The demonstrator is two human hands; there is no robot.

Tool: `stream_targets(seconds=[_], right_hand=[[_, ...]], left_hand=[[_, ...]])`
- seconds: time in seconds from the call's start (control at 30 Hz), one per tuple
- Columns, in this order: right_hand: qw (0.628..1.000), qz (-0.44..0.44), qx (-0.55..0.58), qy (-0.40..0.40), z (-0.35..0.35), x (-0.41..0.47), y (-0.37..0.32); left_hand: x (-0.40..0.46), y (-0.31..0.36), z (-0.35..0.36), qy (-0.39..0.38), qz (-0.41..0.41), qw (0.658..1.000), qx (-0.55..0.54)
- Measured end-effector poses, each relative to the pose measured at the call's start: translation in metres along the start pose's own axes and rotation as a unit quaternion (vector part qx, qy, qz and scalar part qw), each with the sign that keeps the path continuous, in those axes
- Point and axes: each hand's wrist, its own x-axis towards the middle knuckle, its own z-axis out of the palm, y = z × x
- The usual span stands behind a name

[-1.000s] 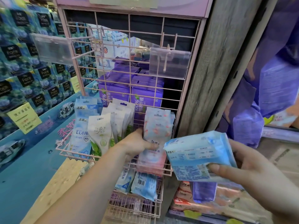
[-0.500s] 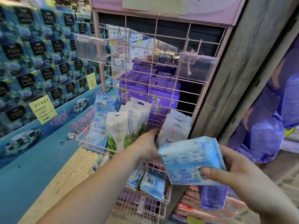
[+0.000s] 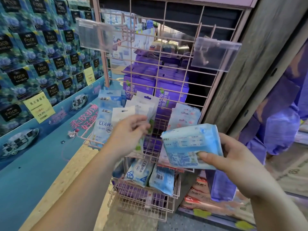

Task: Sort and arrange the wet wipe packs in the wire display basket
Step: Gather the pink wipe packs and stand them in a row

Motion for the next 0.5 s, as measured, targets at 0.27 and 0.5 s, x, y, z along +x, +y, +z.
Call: stream_targets(seconds=[0.27, 0.5], right_hand=[[0.959, -0.048, -0.098, 0.260, 0.121, 0.032, 0.025], [0.901, -0.031, -0.235, 0.364, 0.159, 0.058, 0.043]], left_hand=[[-0.006, -0.026, -0.040, 0.138, 0.001, 0.987, -0.081], [0.012, -0.052, -0.064, 0.164, 0.042, 0.985, 0.013]])
